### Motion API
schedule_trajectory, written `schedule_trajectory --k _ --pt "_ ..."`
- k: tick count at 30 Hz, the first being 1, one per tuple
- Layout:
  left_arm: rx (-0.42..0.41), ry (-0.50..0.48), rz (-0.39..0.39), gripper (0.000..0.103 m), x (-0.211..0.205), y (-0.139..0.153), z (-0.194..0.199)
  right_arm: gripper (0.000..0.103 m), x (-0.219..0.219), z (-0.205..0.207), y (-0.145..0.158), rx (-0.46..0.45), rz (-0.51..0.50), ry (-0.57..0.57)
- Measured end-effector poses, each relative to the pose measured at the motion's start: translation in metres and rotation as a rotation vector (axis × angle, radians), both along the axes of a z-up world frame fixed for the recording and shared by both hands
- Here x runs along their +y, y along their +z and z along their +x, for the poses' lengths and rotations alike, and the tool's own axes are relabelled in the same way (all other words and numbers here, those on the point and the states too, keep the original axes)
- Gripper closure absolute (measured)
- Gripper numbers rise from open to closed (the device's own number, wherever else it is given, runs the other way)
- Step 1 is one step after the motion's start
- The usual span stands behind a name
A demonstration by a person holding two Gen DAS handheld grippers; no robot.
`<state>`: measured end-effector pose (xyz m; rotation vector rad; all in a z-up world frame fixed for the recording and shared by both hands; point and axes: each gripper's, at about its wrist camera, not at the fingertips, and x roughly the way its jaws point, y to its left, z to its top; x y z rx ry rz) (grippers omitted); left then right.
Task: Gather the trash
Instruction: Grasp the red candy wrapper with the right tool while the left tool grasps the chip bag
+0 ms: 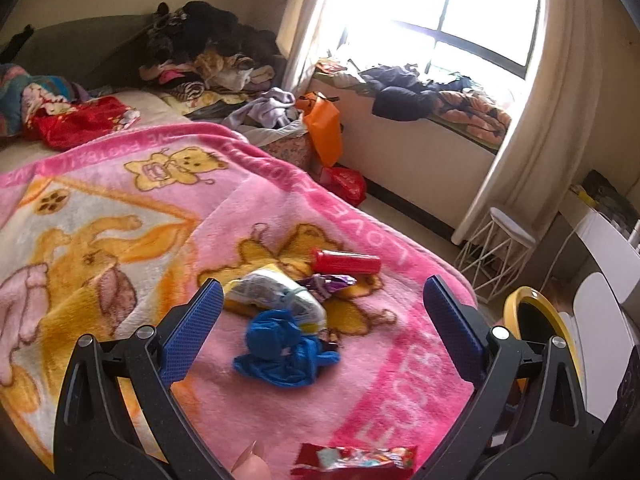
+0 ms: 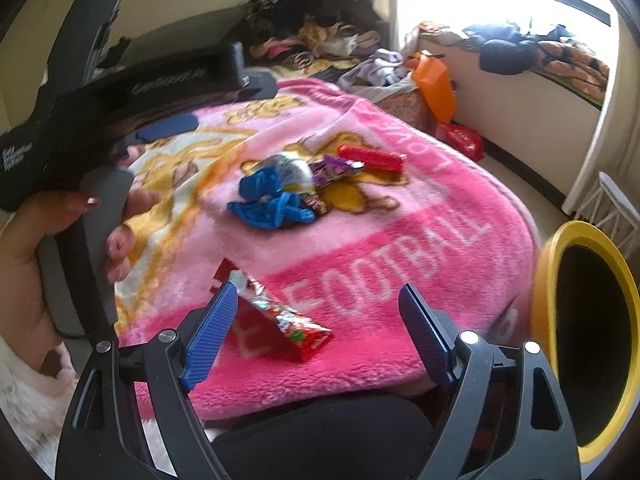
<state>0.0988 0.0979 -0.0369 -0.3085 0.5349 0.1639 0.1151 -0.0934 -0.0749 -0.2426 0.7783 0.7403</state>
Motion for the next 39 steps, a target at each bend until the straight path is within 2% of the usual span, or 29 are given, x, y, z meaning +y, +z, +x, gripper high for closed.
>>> schedule_trajectory --k 8,17,21,25,26,28,30,32,36,39 --pt "0.061 0.045 -0.042 0.011 0.024 -0.017 0.017 0.023 0.034 0.002 -0.018 0.051 -0.101 0.1" --pt "0.153 0.058 -0.132 0.011 0.041 -0.037 0.054 0.025 0.061 0.012 -0.035 0.081 -0.205 0.143" --pt "0.214 0.079 -0.188 0.012 0.052 -0.051 0.07 0.035 0.07 0.016 -0.046 0.109 -0.256 0.161" --pt "0.256 0.087 -0.238 0.02 0.058 -0.061 0.081 0.056 0.077 0.023 -0.058 0.155 -0.298 0.167" --pt "0.263 0.085 -0.242 0.022 0.059 -0.063 0.084 0.057 0.078 0.024 -0.059 0.16 -0.299 0.164" --pt "0.282 0.082 -0.252 0.025 0.058 -0.067 0.089 0.069 0.076 0.025 -0.059 0.163 -0.287 0.158" --pt "0.306 0.09 -0.263 0.027 0.059 -0.072 0.093 0.076 0.072 0.028 -0.058 0.165 -0.273 0.14" --pt "0.32 0.104 -0.28 0.029 0.06 -0.076 0.096 0.08 0.069 0.03 -0.056 0.168 -0.25 0.123" --pt "0.357 0.112 -0.304 0.043 0.061 -0.087 0.101 0.083 0.063 0.03 -0.052 0.156 -0.221 0.094" --pt "0.354 0.106 -0.318 0.049 0.062 -0.087 0.102 0.084 0.055 0.029 -0.049 0.147 -0.201 0.076"
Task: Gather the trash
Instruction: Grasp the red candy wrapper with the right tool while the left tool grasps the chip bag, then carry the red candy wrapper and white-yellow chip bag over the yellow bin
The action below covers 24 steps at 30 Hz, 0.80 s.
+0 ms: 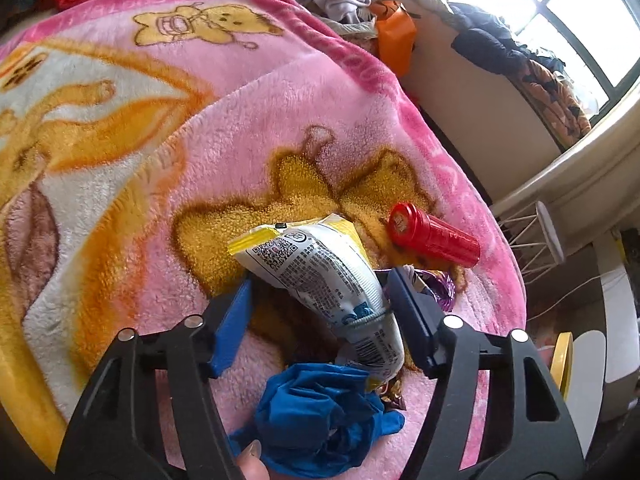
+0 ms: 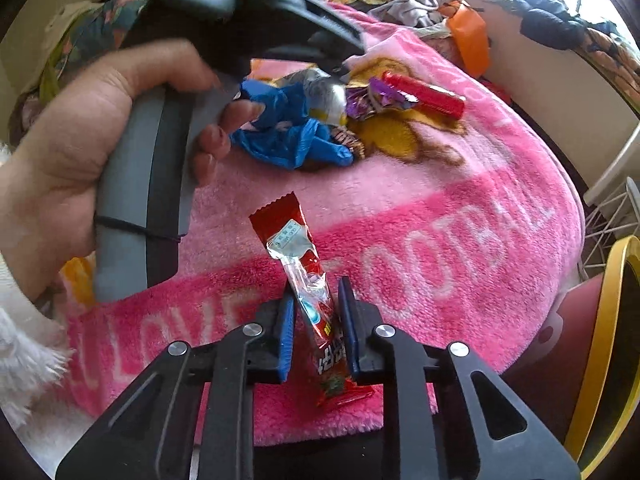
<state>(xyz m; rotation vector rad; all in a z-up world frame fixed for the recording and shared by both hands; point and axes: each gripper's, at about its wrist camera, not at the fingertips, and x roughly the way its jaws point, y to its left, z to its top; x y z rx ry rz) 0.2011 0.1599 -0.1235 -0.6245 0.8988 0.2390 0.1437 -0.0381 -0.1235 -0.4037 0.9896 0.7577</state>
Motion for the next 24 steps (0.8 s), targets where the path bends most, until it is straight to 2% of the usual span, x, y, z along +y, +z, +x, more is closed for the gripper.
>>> schedule_trajectory --k 6,14,24 --pt "-0.044 -0.022 -0.02 0.057 -0.002 0.011 -0.007 0.086 -0.025 0.003 0.006 -0.002 0.064 -0.055" --pt "-0.179 -0.041 -0.025 0.059 -0.01 0.047 -0.027 0.089 -0.039 -0.007 0.013 -0.013 0.117 -0.085" --pt "-0.282 -0.089 0.006 0.059 -0.028 0.081 -0.048 0.09 -0.049 -0.009 0.027 -0.044 0.198 -0.109"
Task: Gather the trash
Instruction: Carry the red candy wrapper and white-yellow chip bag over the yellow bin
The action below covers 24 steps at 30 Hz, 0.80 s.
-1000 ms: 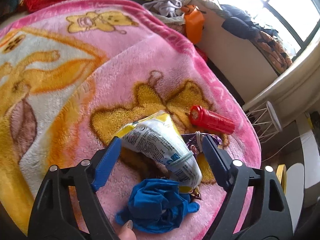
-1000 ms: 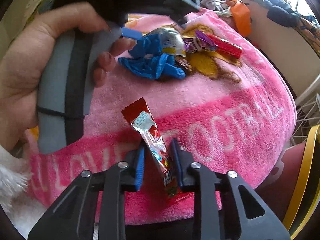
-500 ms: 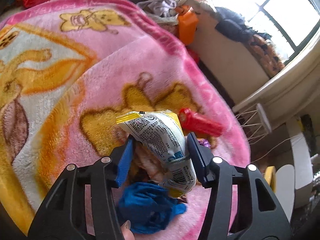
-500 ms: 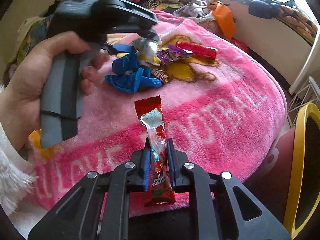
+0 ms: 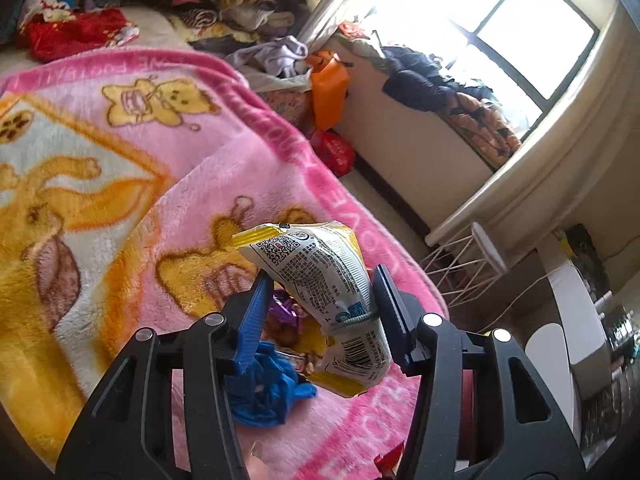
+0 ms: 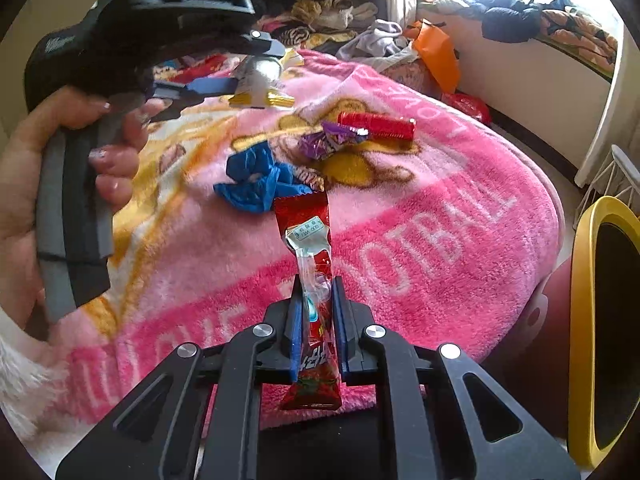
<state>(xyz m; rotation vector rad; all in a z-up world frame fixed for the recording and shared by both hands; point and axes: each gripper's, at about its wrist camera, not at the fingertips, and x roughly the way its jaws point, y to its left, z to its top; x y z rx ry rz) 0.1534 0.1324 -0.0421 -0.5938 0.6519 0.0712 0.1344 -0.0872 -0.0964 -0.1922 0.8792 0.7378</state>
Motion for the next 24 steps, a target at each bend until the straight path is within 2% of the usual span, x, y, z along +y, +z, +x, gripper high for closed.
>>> schedule_trajectory --k 9,24 --pt "-0.053 -0.058 0.016 0.06 -0.022 0.018 -0.014 0.09 -0.023 0.006 0.027 -0.063 0.12 -0.064" --pt "-0.107 -0.149 0.056 0.06 -0.06 0.035 -0.026 0.09 -0.064 0.011 0.05 -0.119 0.174 -0.169"
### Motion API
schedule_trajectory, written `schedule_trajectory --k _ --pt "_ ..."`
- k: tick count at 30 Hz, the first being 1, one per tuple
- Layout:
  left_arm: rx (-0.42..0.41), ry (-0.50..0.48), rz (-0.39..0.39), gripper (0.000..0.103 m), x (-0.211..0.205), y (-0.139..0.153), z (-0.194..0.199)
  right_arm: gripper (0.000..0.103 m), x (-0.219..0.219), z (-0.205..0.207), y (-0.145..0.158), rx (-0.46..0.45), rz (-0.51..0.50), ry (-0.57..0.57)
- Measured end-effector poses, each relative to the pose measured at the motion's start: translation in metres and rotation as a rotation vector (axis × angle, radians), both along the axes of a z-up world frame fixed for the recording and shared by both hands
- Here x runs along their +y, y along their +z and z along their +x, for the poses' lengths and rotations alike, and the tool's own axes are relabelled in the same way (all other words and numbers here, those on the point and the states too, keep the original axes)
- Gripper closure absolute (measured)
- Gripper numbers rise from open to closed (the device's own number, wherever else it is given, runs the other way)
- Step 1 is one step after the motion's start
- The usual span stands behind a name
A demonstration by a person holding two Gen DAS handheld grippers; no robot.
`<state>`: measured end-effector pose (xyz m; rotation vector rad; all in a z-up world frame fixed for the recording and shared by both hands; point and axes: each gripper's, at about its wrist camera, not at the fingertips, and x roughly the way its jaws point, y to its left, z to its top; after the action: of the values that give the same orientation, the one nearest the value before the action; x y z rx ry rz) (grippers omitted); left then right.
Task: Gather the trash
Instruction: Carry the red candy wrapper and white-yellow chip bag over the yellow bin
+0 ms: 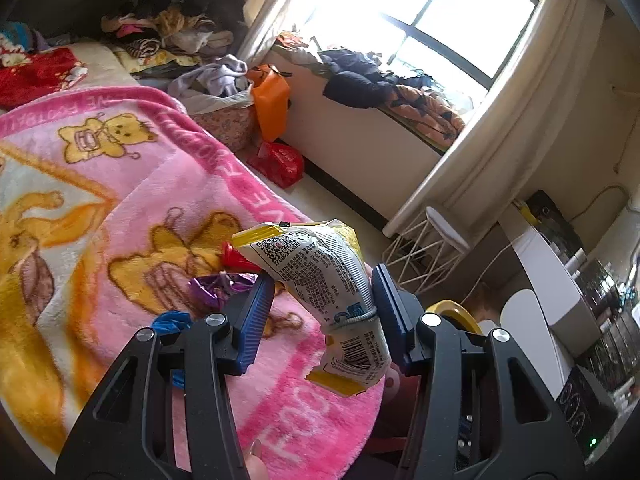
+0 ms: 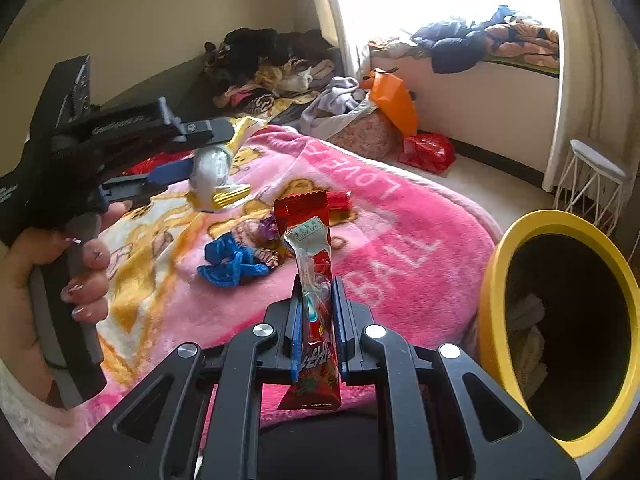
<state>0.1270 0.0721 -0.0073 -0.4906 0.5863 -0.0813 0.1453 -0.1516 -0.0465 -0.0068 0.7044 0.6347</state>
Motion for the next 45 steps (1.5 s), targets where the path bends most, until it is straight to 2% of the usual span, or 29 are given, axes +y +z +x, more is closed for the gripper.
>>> schedule_trajectory --k 20,45 --pt "-0.032 -0.107 0.03 0.06 -0.041 0.006 -0.006 0.09 -0.057 0.013 0.013 -0.027 0.044 -0.169" --pt "-0.04 -0.254 0.08 0.06 -0.103 0.003 -0.006 0.09 -0.13 0.028 0.007 0.0 0.076 -0.389"
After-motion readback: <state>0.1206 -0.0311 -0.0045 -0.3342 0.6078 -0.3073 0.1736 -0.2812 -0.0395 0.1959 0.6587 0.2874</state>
